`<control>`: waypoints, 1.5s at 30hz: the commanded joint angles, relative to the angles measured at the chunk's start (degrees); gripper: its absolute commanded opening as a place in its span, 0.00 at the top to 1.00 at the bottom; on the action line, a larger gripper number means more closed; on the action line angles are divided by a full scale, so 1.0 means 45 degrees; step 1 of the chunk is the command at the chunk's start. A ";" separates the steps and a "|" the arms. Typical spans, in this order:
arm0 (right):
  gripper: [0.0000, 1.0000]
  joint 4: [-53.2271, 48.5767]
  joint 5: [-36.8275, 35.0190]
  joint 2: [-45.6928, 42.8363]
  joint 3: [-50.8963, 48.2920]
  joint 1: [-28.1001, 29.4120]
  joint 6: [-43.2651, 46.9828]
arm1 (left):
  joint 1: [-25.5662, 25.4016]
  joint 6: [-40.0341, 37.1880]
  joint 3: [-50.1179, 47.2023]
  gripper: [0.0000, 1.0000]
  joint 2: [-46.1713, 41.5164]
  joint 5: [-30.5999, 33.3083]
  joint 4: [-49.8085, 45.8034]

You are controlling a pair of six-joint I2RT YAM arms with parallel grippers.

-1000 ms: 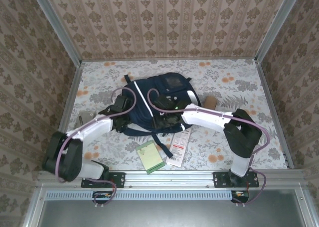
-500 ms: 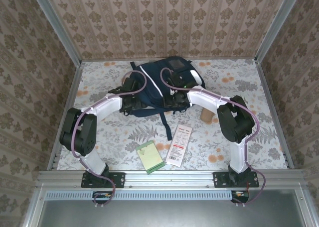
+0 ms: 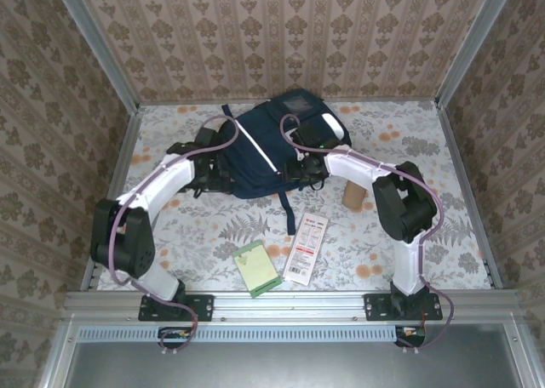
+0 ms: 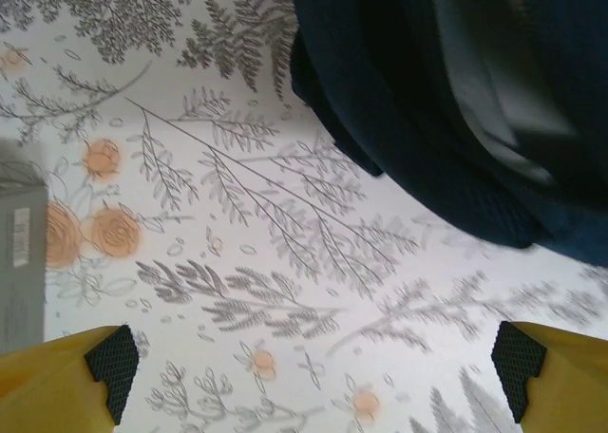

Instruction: Pack books, pencil case, and school supplies into a backpack

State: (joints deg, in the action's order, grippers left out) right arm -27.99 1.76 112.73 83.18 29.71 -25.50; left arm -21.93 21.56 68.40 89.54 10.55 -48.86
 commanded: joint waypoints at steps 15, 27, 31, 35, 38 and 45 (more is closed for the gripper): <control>0.51 0.0369 -0.0512 -0.4539 -0.4746 0.5347 -0.1117 | 0.1192 0.2844 -0.3757 0.00 -0.6798 -0.2821 0.0838; 0.72 0.2106 -0.0081 -0.1411 -0.3603 0.8280 -0.1473 | 0.1808 0.2940 -0.4065 0.00 -0.8532 -0.2782 0.0195; 0.73 0.1872 -0.0317 -0.0503 -0.2944 0.8174 -0.1276 | 0.1815 0.3086 -0.4148 0.00 -0.8781 -0.3003 0.0139; 0.73 0.1493 -0.0752 0.0206 -0.2374 0.7467 -0.1399 | 0.1809 0.3266 -0.4302 0.00 -0.8936 -0.3173 0.0097; 0.73 0.1493 -0.1009 0.0305 -0.2230 0.6658 -0.1400 | 0.1803 0.3391 -0.4496 0.01 -0.9108 -0.3333 0.0181; 0.67 0.1044 -0.1069 0.0569 -0.0931 0.5088 -0.0243 | 0.1485 0.3991 -0.5606 0.06 -0.9346 -0.4442 0.1384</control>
State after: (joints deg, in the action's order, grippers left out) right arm -19.59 -0.73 114.26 76.90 54.13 -29.61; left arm -14.52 37.43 44.93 48.01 -6.11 -45.43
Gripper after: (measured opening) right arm 0.321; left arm 0.941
